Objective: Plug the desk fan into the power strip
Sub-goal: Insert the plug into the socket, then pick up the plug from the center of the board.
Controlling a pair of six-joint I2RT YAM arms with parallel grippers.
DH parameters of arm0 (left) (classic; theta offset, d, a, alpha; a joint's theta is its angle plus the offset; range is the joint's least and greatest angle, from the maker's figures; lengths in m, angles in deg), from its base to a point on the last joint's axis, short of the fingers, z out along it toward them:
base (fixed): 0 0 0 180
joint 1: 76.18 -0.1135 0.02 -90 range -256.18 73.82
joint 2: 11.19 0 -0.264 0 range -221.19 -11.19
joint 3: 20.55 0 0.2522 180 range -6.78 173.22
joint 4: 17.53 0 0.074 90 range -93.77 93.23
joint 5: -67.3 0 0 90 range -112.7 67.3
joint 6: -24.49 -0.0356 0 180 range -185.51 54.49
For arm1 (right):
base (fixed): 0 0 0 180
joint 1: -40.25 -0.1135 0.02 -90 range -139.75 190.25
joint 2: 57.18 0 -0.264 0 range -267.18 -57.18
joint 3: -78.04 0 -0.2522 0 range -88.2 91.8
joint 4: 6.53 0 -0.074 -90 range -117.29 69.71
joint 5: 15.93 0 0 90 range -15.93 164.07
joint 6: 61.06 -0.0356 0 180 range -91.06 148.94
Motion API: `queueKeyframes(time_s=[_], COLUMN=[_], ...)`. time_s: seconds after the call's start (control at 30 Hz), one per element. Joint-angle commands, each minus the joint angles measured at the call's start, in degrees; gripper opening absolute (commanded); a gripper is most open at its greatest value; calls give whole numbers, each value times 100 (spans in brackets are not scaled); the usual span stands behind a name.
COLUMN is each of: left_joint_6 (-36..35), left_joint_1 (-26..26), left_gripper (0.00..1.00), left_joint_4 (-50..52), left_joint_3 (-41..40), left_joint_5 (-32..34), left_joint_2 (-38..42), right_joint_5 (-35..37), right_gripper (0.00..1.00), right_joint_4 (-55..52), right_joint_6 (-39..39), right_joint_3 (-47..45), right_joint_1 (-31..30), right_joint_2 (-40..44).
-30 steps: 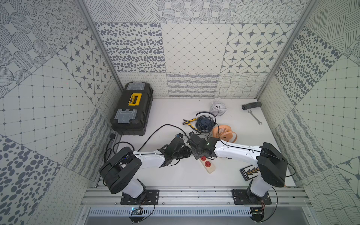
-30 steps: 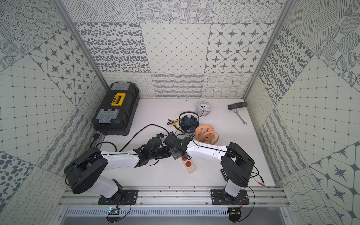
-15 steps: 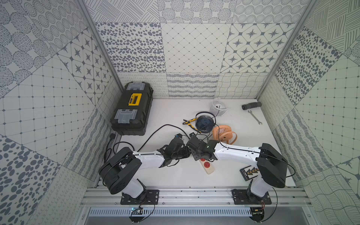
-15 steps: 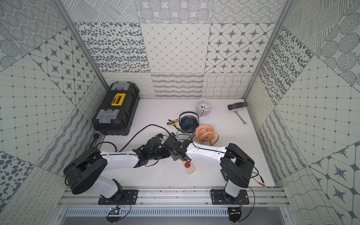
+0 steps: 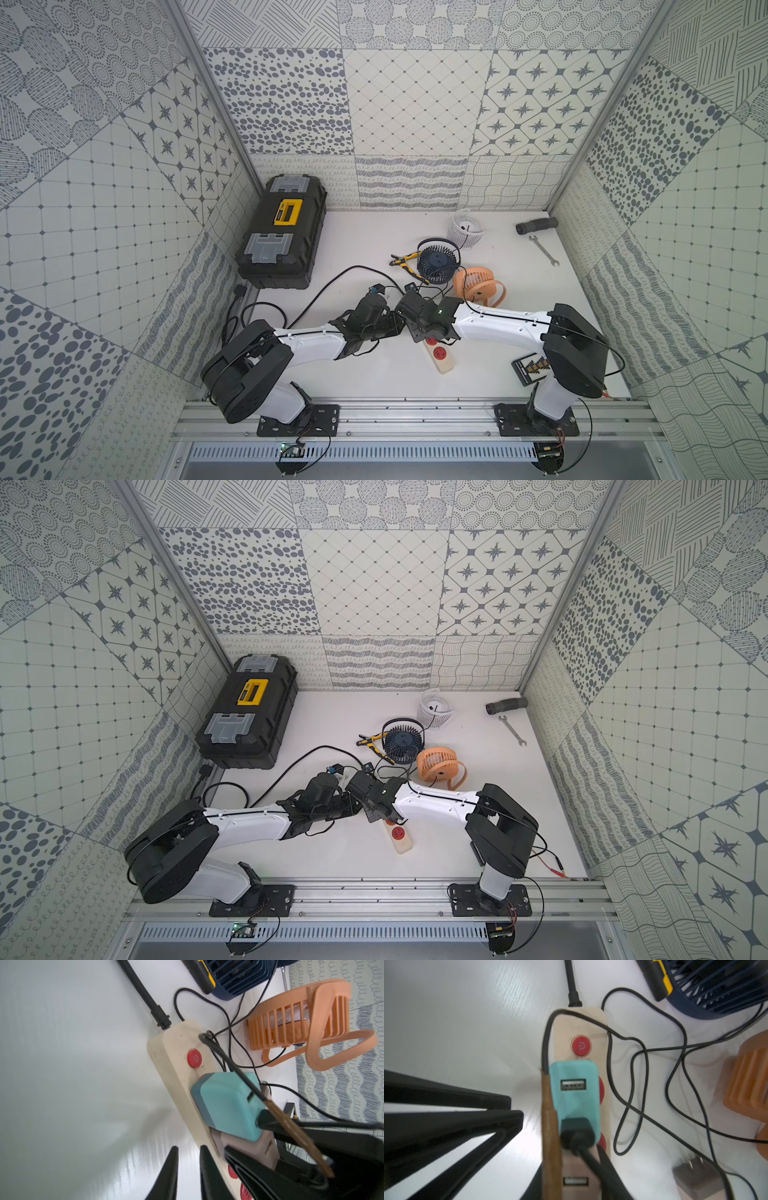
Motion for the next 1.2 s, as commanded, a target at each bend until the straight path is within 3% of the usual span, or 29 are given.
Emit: queueKeyframes(time_s=[0.0,0.17,0.33,0.5,0.67,0.87,1.17], left_joint_6=[-241,-339,-473,-820,-1340,-1780,-1937], left_joint_1=[-28,-28,-25,-28,-28,-28,-28], left_gripper=[22,27,33,40,47,52,54], left_joint_4=[13,200,383,478,718,1028,1058], left_joint_3=[14,61,-32,-191,-280,-304,-338], left_joint_5=[-60,-31,78,75,-106,-595,-938], left_joint_2=[119,273,596,1114,1693,2162,2346], right_joint_5=[-1083,-1195,-1535,-1524,-1590,-1577,-1557], right_gripper=[21,62,80,87,90,90,86], right_joint_4=[-1569,-1558,-1568,-1723,-1985,-2048,-1281], right_joint_6=[-313,-94,-27,133,675,861,1055], right_joint_3=[1,625,577,158,-248,-805,-1204], right_joint_1=[-55,-55,-55,166,1353,2558,2665], right_joint_2=[-418,106,1135,2301,2880,2619,1637])
